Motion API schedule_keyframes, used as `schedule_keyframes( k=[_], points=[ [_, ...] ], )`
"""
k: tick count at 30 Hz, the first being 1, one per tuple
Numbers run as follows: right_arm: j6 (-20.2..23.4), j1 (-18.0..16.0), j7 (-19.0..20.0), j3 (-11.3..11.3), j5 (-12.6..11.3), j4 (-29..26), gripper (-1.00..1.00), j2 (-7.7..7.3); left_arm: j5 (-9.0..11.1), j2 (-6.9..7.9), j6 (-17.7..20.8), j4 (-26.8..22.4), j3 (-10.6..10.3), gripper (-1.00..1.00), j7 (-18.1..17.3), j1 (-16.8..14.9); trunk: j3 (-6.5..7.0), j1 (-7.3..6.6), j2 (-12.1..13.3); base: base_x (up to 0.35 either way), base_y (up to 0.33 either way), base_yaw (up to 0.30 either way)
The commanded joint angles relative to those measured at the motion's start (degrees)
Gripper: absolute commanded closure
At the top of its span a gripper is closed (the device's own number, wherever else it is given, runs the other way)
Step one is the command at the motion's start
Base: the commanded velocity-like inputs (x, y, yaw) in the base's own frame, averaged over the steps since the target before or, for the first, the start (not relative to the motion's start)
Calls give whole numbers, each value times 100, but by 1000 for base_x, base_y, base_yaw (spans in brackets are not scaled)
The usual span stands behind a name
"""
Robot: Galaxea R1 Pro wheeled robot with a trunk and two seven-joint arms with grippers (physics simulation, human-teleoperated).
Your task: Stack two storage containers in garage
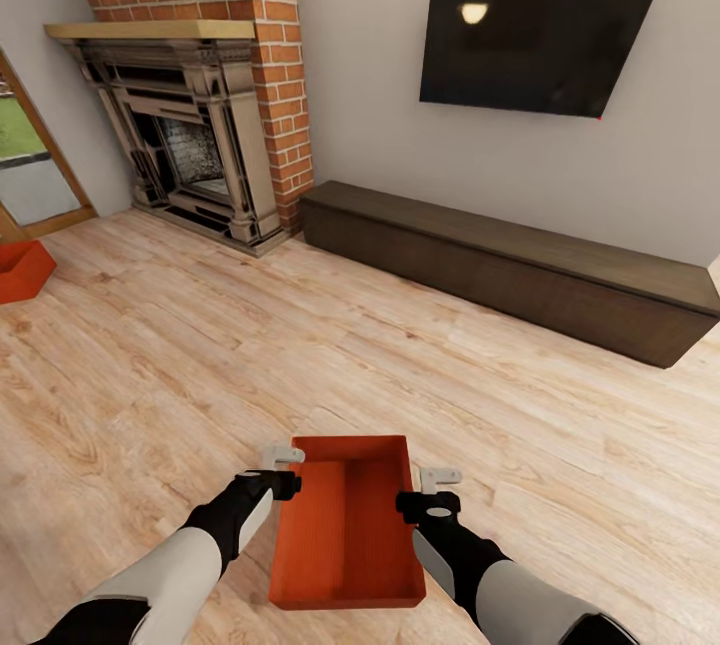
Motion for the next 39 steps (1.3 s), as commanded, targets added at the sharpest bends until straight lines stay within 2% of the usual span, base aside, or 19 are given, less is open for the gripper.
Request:
schedule_keyframes(
  k=[1,29,34,39],
  points=[
    [49,-3,-40,49,-29,-9,-100,-3,-25,-2,34,1,2,-100,14,-1,-23,22,-44,0,0,0],
    [339,-3,-33,49,-29,-8,-100,-5,-17,25,42,132,11,-100,29,-1,-525,637,-1167,0,0,0],
    [439,-3,-32,49,-11,-13,-100,-4,-11,12,42,135,11,-100,315,-1,-615,747,-1367,0,0,0],
    [444,-3,-39,49,10,-22,-100,-3,-8,8,48,137,11,-100,384,-1,-705,857,-1568,0,0,0]
  ],
)
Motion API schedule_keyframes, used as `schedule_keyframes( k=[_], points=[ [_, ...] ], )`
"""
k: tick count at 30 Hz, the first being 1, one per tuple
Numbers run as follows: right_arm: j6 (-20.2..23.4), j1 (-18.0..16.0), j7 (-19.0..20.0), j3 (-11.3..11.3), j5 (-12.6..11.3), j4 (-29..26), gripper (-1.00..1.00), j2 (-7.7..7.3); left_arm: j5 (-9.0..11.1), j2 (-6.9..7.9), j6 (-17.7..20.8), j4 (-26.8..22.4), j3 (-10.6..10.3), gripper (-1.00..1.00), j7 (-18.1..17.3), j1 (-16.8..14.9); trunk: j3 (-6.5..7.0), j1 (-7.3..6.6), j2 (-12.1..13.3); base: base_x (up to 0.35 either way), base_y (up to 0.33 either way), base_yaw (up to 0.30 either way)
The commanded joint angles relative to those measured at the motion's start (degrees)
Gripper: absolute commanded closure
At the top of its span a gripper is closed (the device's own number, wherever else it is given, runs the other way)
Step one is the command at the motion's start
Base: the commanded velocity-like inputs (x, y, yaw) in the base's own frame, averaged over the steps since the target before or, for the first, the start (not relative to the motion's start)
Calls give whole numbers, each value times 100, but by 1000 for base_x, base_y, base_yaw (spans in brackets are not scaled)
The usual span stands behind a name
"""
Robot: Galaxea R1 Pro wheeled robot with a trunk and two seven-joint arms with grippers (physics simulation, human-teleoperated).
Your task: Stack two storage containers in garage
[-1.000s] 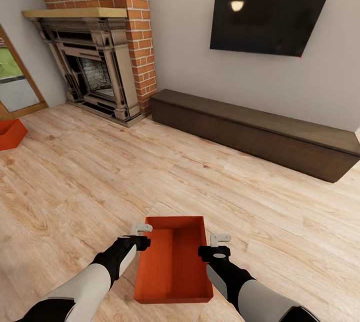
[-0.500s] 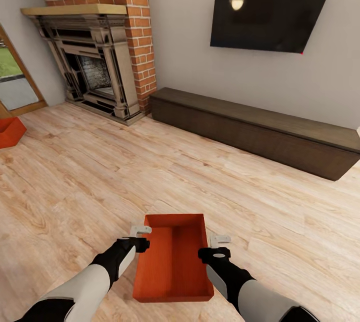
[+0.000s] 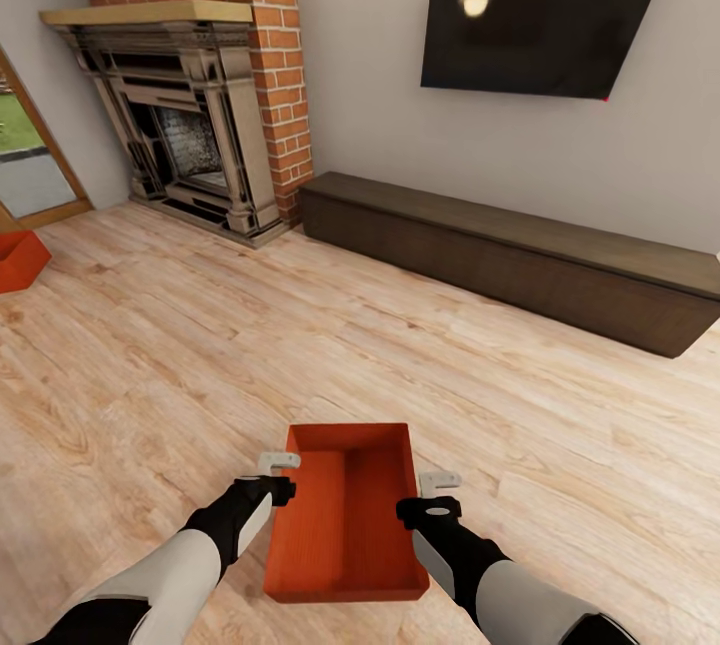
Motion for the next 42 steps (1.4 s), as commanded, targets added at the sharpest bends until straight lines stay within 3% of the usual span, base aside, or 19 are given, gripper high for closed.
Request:
schedule_keyframes(
  k=[1,5,42],
  points=[
    [38,-3,-40,49,-23,-13,-100,-3,-23,-2,37,-10,2,-100,17,0,-23,22,-44,0,0,0],
    [16,-3,-41,49,-21,-52,-100,-3,-17,4,38,-8,2,-100,22,0,-95,110,-204,0,0,0],
    [-73,-3,-34,41,-20,-116,-100,-12,-6,9,37,-15,2,-100,31,0,-95,110,-204,0,0,0]
  ],
)
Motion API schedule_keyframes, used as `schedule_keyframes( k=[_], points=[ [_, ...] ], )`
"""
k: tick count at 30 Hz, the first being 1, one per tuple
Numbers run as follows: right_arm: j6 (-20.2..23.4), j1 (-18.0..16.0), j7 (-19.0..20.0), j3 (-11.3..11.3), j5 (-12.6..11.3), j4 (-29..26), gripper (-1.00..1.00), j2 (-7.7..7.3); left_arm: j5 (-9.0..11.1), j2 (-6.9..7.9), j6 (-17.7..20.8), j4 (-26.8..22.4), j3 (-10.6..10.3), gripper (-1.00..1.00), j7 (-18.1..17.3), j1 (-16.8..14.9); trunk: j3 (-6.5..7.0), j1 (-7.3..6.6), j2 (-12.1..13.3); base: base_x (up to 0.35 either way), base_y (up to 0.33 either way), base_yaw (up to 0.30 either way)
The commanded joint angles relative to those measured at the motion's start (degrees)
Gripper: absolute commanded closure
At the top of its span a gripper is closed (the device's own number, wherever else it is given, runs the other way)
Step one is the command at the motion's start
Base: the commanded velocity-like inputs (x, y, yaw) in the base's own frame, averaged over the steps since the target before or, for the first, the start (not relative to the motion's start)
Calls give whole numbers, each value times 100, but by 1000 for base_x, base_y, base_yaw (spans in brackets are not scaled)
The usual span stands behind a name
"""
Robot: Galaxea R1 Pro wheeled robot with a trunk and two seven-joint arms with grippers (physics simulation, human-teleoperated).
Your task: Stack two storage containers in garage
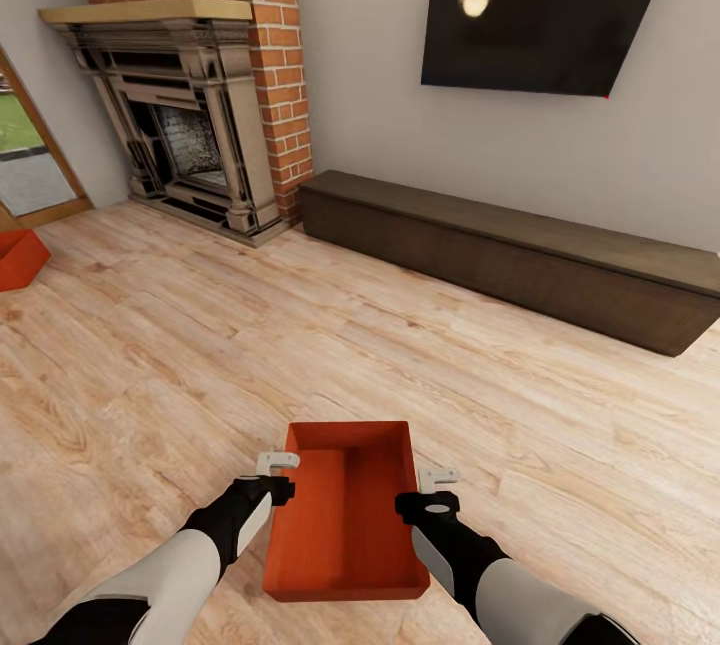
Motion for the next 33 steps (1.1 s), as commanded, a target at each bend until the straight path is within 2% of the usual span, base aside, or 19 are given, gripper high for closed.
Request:
schedule_keyframes(
  k=[1,7,25,33],
  points=[
    [42,-3,-42,50,-24,-13,-100,-4,-22,-3,36,-11,2,-100,14,0,-4,-1,-2,0,0,0],
    [37,-3,-41,51,-24,-12,-100,-4,-22,-5,37,-11,2,-100,14,0,-4,-1,-2,0,0,0],
    [-60,-3,-47,52,-24,-16,-100,-10,-22,-11,143,82,2,-100,14,0,-327,395,-724,0,0,0],
    [-64,-3,-48,56,-24,-14,-100,-12,-12,-7,146,194,5,-100,15,0,-327,395,-724,0,0,0]
  ],
)
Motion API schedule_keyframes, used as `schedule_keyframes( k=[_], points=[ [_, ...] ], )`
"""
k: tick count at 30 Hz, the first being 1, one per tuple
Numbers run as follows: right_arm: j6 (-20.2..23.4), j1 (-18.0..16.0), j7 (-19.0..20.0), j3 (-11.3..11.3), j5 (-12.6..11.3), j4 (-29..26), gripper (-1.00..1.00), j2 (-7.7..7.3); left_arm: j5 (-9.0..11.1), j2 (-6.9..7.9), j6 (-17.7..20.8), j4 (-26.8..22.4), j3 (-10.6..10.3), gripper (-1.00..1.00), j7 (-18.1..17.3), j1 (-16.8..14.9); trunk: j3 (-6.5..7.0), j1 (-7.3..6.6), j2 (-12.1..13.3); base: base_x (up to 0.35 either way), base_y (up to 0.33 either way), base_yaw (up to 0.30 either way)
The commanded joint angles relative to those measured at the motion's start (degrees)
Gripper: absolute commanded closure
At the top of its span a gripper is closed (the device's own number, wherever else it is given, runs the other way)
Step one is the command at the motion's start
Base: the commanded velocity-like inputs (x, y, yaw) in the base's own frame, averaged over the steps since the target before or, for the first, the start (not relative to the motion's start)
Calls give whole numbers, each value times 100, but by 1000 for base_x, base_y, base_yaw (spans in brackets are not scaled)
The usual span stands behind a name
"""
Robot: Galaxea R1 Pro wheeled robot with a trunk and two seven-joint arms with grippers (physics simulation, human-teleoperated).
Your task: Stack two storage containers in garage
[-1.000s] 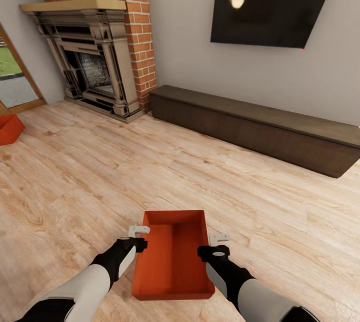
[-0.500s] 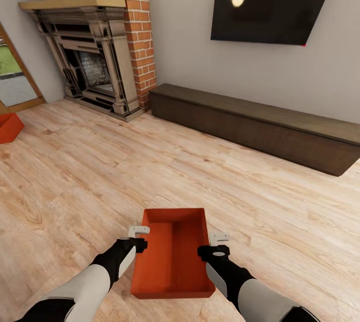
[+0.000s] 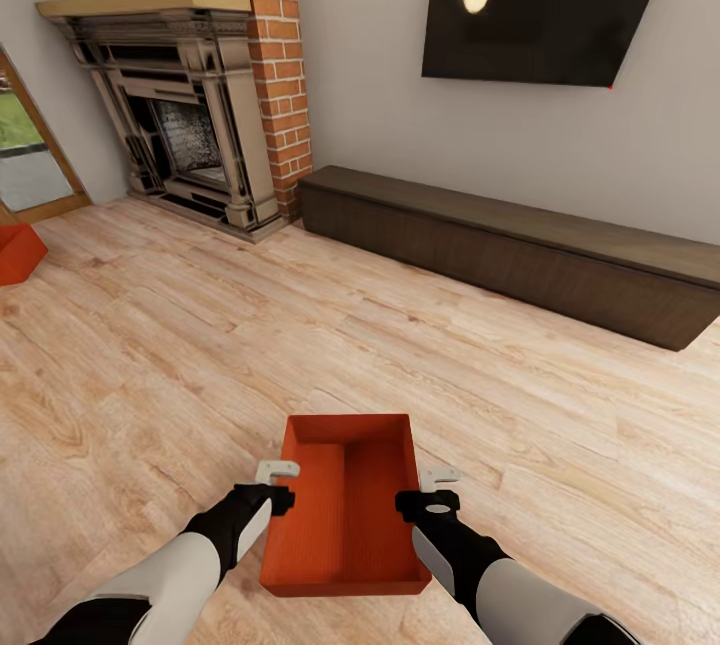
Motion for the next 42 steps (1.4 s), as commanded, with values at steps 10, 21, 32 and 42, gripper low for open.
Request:
schedule_keyframes(
  k=[10,21,32,42],
  points=[
    [42,-3,-42,48,-23,-6,-100,-4,161,9,32,57,0,-100,15,0,-130,153,-283,0,0,0],
    [40,-3,-42,45,-23,-5,-100,-10,163,9,28,58,0,-100,22,0,-184,219,-403,0,0,0],
    [34,-3,-42,40,-23,-5,-100,-13,163,9,32,64,0,-100,23,0,-381,460,-844,0,0,0],
    [33,-3,-37,44,-23,-5,-100,-13,163,9,32,60,0,-100,23,0,-561,680,-1245,0,0,0]
  ],
)
